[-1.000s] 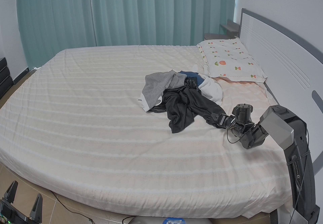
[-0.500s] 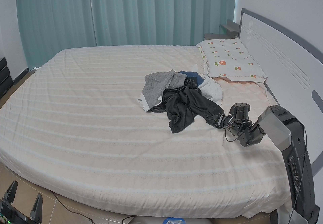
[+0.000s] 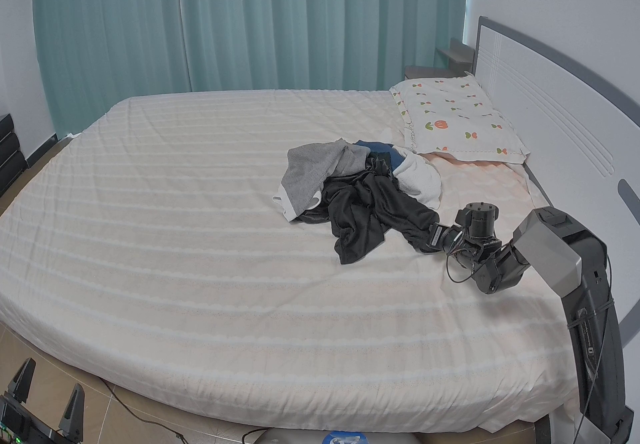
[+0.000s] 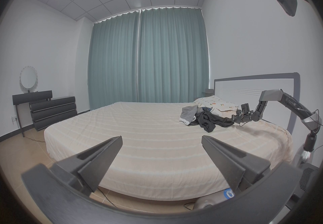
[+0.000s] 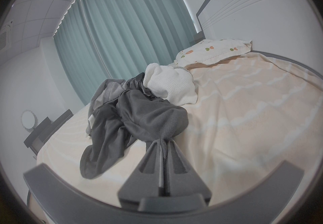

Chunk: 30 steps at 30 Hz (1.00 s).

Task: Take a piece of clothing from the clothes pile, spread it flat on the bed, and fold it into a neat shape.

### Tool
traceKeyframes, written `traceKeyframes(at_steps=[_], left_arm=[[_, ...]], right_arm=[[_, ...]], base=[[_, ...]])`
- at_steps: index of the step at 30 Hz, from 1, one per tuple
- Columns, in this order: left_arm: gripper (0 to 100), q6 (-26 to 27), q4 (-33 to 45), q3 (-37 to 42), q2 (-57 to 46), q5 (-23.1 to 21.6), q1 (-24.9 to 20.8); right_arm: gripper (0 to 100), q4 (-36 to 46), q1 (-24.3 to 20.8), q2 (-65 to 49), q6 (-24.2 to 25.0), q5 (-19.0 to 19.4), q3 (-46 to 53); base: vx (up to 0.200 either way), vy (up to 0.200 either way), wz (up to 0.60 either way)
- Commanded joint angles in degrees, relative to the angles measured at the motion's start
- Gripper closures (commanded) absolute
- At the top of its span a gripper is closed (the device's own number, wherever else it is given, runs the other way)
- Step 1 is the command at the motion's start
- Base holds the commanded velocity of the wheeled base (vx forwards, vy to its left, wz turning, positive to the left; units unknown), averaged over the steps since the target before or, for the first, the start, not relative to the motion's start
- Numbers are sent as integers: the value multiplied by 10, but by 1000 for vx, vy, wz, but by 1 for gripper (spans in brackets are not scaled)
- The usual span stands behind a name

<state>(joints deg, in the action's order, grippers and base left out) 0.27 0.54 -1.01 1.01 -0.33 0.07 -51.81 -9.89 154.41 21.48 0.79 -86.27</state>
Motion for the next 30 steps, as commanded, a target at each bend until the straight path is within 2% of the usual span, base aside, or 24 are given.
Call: traceKeyframes(at_steps=[1,7,8,11,13,16,17,19,20,22,23,26,30], left_arm=[[0,0,0,8,0,0,0],[0,0,0,8,0,0,0],[0,0,0,8,0,0,0],[0,0,0,8,0,0,0],[0,1,0,8,0,0,0],[0,0,0,8,0,0,0],[0,0,0,8,0,0,0],[0,0,0,8,0,0,0],[0,3,0,8,-1,0,0],[0,11,-3,9,-1,-3,0],[0,11,-3,9,-1,-3,0],[0,11,1,8,0,-3,0],[0,10,1,8,0,-3,0]], right_arm=[[100,-36,3,-73,11,16,99],[100,-106,0,-152,72,46,243],[100,-126,-2,-186,94,56,298],[100,-155,-7,-240,139,81,375],[100,-176,-14,-293,190,97,440],[100,-184,-18,-343,221,113,499],[100,-191,-23,-379,238,132,542],[100,-195,-26,-392,244,139,558],[100,-204,-44,-430,258,161,600],[100,-211,-67,-459,262,172,630],[100,-211,-67,-459,262,172,630],[100,-213,-107,-488,252,177,667],[100,-214,-122,-506,241,185,671]], base=[[0,0,0],[0,0,0],[0,0,0],[0,0,0],[0,0,0],[0,0,0],[0,0,0],[0,0,0],[0,0,0],[0,0,0],[0,0,0],[0,0,0],[0,0,0]])
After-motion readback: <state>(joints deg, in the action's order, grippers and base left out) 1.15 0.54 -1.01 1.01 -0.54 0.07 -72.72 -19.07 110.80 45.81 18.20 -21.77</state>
